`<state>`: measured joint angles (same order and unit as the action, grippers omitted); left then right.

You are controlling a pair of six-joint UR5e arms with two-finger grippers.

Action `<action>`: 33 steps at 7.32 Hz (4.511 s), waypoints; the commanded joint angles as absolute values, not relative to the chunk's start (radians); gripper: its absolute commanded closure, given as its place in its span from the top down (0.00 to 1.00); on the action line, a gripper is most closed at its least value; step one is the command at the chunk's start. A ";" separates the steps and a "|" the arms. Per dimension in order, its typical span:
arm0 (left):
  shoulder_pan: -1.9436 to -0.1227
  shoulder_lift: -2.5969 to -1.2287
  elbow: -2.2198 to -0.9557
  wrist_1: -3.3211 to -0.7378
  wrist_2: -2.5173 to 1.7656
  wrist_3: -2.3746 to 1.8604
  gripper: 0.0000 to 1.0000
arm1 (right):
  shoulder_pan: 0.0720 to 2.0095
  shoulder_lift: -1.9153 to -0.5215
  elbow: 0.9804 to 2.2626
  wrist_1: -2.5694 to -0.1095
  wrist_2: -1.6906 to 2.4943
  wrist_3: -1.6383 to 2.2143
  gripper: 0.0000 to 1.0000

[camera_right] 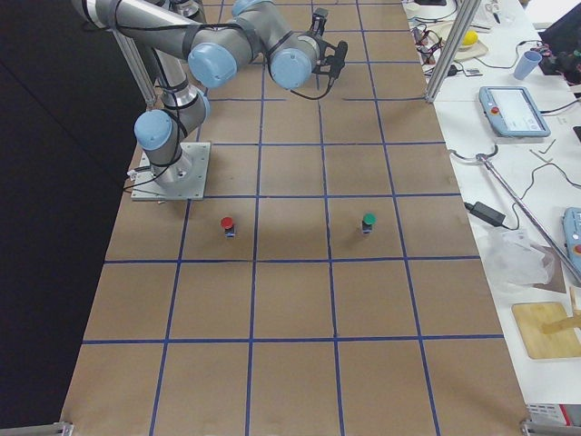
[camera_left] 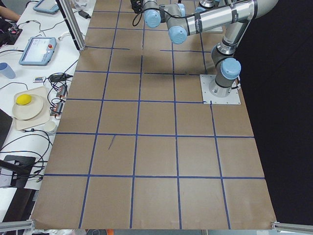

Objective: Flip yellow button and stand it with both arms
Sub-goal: 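Lift the yellow button with the left gripper and carry it toward the table center, then hold the button up with the left gripper while the right gripper approaches its yellow cap, then close the right gripper on the yellow cap and open the left gripper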

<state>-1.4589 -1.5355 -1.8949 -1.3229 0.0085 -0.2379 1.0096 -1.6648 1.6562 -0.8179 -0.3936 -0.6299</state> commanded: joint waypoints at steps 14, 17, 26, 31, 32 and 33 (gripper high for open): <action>-1.468 -1.542 -1.908 -1.250 -0.026 -0.247 0.11 | 1.400 -1.634 1.689 -0.952 -0.049 -0.402 0.94; -1.468 -1.535 -1.921 -1.238 -0.026 -0.247 0.11 | 1.440 -1.608 1.700 -0.979 -0.043 -0.400 0.94; -1.468 -1.546 -1.925 -1.224 -0.015 -0.244 0.54 | 1.447 -1.611 1.689 -1.006 -0.054 -0.397 0.40; -1.457 -1.558 -1.925 -1.201 0.015 -0.253 1.00 | 1.437 -1.611 1.695 -1.139 -0.278 -0.394 0.40; -1.454 -1.569 -1.922 -1.201 0.084 -0.256 1.00 | 1.436 -1.612 1.695 -1.197 -0.436 -0.405 0.40; -1.453 -1.592 -1.925 -1.201 0.206 -0.255 1.00 | 1.436 -1.612 1.698 -1.268 -0.603 -0.410 0.40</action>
